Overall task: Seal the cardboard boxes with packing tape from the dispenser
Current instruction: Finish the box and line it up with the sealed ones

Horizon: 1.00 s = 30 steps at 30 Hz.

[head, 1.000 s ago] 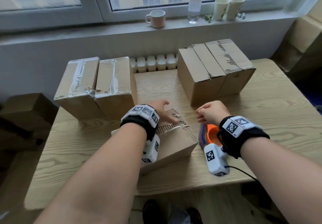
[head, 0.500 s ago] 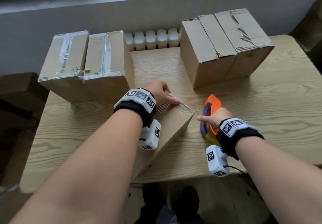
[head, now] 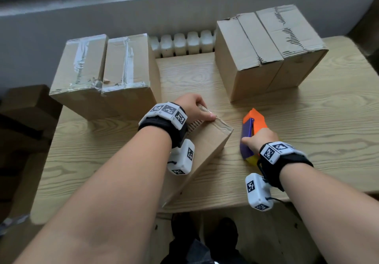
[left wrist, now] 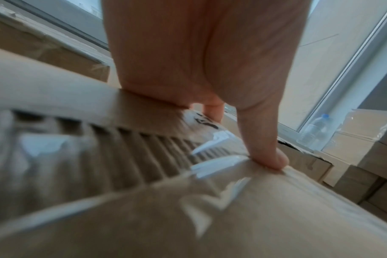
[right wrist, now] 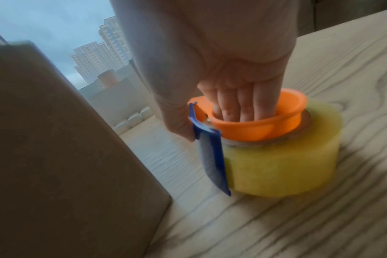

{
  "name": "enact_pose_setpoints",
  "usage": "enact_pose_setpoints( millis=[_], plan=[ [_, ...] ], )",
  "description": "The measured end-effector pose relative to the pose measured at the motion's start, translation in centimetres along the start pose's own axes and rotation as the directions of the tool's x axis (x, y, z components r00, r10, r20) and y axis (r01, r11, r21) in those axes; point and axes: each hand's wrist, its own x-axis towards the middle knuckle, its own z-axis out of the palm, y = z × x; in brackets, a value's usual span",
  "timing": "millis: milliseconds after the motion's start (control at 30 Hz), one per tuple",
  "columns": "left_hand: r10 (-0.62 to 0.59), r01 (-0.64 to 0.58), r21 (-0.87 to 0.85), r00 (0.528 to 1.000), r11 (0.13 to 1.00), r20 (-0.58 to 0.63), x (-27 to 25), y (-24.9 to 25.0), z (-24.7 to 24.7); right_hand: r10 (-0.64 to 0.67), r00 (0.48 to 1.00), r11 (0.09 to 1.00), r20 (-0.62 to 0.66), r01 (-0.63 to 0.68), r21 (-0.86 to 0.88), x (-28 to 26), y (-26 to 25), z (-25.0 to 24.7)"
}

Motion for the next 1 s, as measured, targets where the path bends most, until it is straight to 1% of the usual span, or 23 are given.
enact_pose_setpoints(
  millis=[67,133,200,267,333,367,400,433,467,500,533,567,600,633,700,867,933,1000],
  plan=[
    [0.011,-0.011,-0.007,1.0,1.0,-0.011,-0.2,0.2,0.1,0.008,1.0,1.0,-0.013,-0.008,-0.003,-0.4,-0.1,-1.0],
    [0.016,-0.016,-0.013,1.0,1.0,-0.022,-0.2,0.5,0.2,0.049,0.999,0.997,-0.009,-0.048,0.06,-0.8,-0.1,-2.5],
    [0.029,-0.03,-0.008,0.999,1.0,-0.032,-0.2,1.1,0.2,0.069,0.997,0.976,0.017,-0.071,0.203,-1.2,0.1,-4.2],
    [0.05,-0.048,0.036,0.996,0.998,-0.073,-0.3,1.8,0.0,0.074,0.997,0.929,0.011,-0.073,0.364,-1.6,0.4,-6.0],
    [0.051,-0.045,0.043,0.986,0.998,-0.156,-0.5,2.7,-0.4,0.058,0.998,0.882,-0.04,-0.032,0.469,-2.5,0.3,-7.9],
    [0.041,-0.038,0.016,0.98,0.999,-0.194,-0.3,3.1,-0.6,0.043,0.996,0.858,-0.076,0.002,0.514,-3.0,0.3,-8.7],
    [0.031,-0.038,-0.024,0.975,0.999,-0.22,-0.3,3.7,-0.9,0.027,0.994,0.827,-0.107,0.038,0.561,-3.6,0.1,-9.5],
    [0.013,-0.04,-0.111,0.972,0.993,-0.233,-0.1,4.1,-1.1,0.014,0.99,0.791,-0.139,0.074,0.608,-4.3,-0.2,-10.2],
    [-0.024,-0.032,-0.269,0.979,0.963,-0.201,-0.2,4.7,-1.5,0.01,0.985,0.756,-0.172,0.105,0.647,-5.0,-0.5,-10.9],
    [-0.053,-0.012,-0.471,0.991,0.882,-0.125,-0.4,5.4,-1.6,0.004,0.979,0.723,-0.202,0.137,0.677,-5.5,-0.7,-11.4],
    [-0.074,0.055,-0.643,0.997,0.764,-0.003,-1.0,6.2,-1.8,-0.004,0.975,0.699,-0.224,0.163,0.696,-6.0,-0.9,-11.8],
    [-0.066,0.132,-0.753,0.991,0.645,0.118,-1.5,6.7,-2.0,-0.02,0.97,0.676,-0.24,0.19,0.712,-6.4,-1.0,-12.2],
    [-0.04,0.195,-0.8,0.977,0.568,0.209,-2.0,7.0,-2.1,-0.027,0.967,0.656,-0.251,0.207,0.726,-6.9,-1.1,-12.5],
    [0.002,0.221,-0.837,0.967,0.501,0.256,-2.3,7.1,-2.2,-0.04,0.965,0.631,-0.258,0.224,0.743,-7.4,-1.2,-12.7],
    [0.054,0.239,-0.878,0.957,0.414,0.285,-2.8,7.2,-2.8,-0.072,0.964,0.596,-0.257,0.248,0.764,-7.8,-1.2,-12.8],
    [0.057,0.241,-0.89,0.957,0.386,0.284,-3.7,6.9,-3.3,-0.126,0.961,0.503,-0.245,0.274,0.82,-8.7,-1.2,-12.8],
    [0.063,0.256,-0.903,0.954,0.345,0.294,-3.9,6.6,-3.3,-0.142,0.959,0.478,-0.246,0.284,0.831,-9.0,-1.4,-12.8],
    [0.075,0.279,-0.912,0.946,0.299,0.314,-4.2,6.3,-3.3,-0.145,0.959,0.432,-0.245,0.284,0.856,-9.2,-1.7,-12.7]
  ],
)
